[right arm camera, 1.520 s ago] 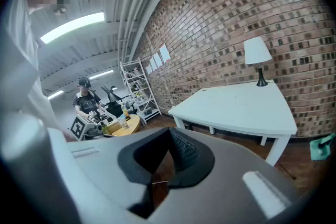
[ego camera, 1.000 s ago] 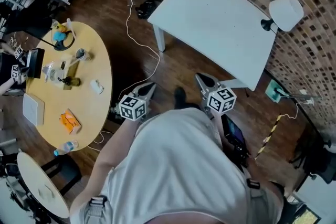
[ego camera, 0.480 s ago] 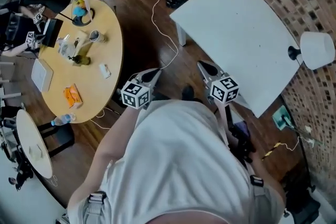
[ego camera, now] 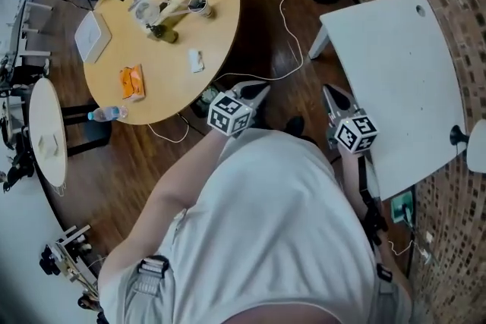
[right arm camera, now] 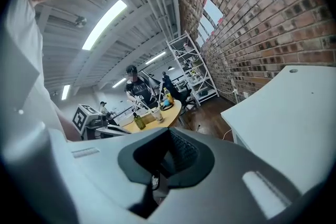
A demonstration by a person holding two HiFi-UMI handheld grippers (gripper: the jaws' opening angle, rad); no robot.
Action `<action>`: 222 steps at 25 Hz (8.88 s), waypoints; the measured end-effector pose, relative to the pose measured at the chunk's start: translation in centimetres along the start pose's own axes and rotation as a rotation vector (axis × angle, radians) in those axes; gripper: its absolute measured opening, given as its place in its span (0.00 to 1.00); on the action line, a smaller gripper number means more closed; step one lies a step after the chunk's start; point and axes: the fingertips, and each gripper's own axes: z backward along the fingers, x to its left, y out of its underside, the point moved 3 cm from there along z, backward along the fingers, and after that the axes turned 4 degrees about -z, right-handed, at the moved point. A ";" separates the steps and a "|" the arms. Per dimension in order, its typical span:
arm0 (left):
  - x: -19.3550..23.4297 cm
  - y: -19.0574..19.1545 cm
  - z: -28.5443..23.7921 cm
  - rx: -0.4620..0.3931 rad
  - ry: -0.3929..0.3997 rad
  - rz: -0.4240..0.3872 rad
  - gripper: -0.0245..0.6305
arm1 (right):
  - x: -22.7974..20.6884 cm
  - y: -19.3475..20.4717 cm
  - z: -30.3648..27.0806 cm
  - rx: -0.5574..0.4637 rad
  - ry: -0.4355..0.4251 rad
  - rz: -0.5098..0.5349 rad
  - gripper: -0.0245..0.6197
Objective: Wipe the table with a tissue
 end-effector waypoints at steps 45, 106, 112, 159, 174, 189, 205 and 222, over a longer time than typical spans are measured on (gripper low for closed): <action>30.3 11.6 8.5 0.494 -0.322 -0.035 0.12 | 4.2 -1.1 -11.0 -0.070 0.266 -0.130 0.05; -17.3 -6.2 -21.2 0.317 0.634 -0.521 0.08 | -9.6 6.1 23.1 -0.403 0.707 -0.329 0.05; -19.7 -6.8 -25.8 0.365 0.763 -0.586 0.08 | -11.3 5.1 25.2 -0.440 0.823 -0.360 0.05; -40.2 -0.2 -38.0 0.618 0.676 -0.693 0.07 | -18.9 11.3 43.0 -0.310 0.777 -0.356 0.05; -43.1 0.3 -40.3 0.639 0.739 -0.759 0.07 | -18.6 12.9 45.0 -0.367 0.822 -0.423 0.05; -46.3 4.1 -41.7 0.690 0.907 -0.821 0.07 | -17.2 13.4 43.7 -0.396 0.938 -0.512 0.05; -40.9 -0.1 -42.8 0.678 0.697 -0.715 0.07 | -17.5 11.9 41.1 -0.391 0.902 -0.498 0.05; -35.7 -0.9 -41.9 0.852 0.639 -0.828 0.07 | -16.9 11.7 40.1 -0.371 0.893 -0.488 0.05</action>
